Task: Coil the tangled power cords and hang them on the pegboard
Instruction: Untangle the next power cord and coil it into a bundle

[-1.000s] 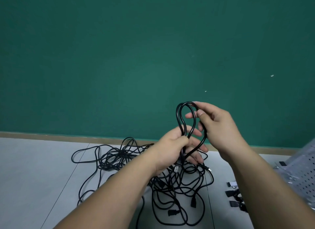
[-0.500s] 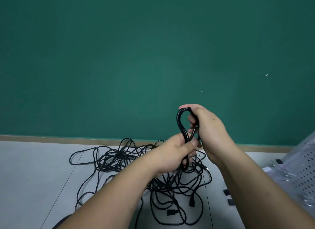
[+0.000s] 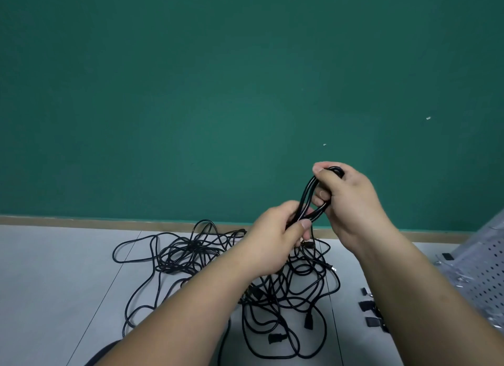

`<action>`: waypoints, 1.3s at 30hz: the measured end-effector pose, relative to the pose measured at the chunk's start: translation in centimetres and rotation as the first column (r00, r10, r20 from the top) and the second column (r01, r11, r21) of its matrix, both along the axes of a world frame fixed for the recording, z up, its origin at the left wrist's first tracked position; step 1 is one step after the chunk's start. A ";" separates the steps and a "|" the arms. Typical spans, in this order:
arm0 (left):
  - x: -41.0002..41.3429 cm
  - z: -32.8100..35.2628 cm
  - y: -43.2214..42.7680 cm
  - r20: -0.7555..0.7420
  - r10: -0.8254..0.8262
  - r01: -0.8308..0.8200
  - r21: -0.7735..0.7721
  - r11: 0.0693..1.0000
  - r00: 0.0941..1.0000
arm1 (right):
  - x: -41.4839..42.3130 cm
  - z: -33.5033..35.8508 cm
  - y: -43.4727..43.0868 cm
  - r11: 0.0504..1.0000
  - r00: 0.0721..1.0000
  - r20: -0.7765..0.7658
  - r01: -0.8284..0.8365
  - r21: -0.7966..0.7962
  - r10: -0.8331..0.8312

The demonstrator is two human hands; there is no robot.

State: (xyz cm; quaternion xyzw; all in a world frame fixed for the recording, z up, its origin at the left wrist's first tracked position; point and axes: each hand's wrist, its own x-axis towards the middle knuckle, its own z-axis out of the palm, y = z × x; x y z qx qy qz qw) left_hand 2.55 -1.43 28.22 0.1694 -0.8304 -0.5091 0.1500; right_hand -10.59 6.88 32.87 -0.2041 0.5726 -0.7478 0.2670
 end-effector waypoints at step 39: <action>0.1 3.1 -1.1 -0.201 0.375 -0.144 0.685 0.714 0.905 | 3.5 -4.3 0.6 0.789 0.861 0.078 -0.493 0.368 0.502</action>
